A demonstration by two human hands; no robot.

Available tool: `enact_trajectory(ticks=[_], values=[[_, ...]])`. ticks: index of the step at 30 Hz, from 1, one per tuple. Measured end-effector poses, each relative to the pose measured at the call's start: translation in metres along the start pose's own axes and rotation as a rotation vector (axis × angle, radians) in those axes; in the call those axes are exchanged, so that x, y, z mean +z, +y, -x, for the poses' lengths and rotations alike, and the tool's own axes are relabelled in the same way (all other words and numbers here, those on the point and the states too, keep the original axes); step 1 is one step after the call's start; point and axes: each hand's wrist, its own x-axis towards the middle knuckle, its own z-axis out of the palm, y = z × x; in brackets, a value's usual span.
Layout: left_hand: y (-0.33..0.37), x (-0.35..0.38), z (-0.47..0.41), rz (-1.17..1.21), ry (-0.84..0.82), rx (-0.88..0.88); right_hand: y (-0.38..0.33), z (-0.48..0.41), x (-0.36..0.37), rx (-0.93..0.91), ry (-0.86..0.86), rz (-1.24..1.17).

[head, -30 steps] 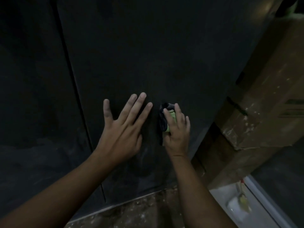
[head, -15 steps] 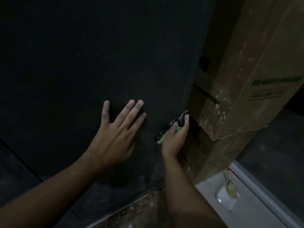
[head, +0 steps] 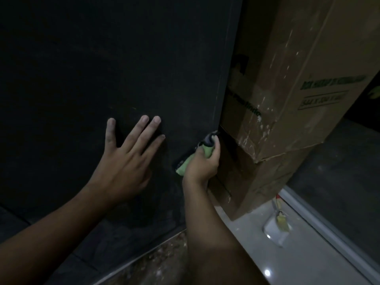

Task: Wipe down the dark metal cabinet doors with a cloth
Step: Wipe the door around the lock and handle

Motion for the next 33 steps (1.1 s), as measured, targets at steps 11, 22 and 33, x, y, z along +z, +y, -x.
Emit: enact_trajectory(ticks=[11,22,33], values=[[-0.002,0.0,0.012,0.133,0.054,-0.011,0.052,0.072,-0.026,-0.519,-0.622,0.34],[-0.018,-0.039,0.033,0.962,0.047,-0.321,-0.041,0.048,-0.02,-0.284,-0.94,-0.087],[-0.026,-0.055,0.066,1.602,0.035,-0.907,-0.066,0.096,-0.039,-0.215,-1.034,0.233]])
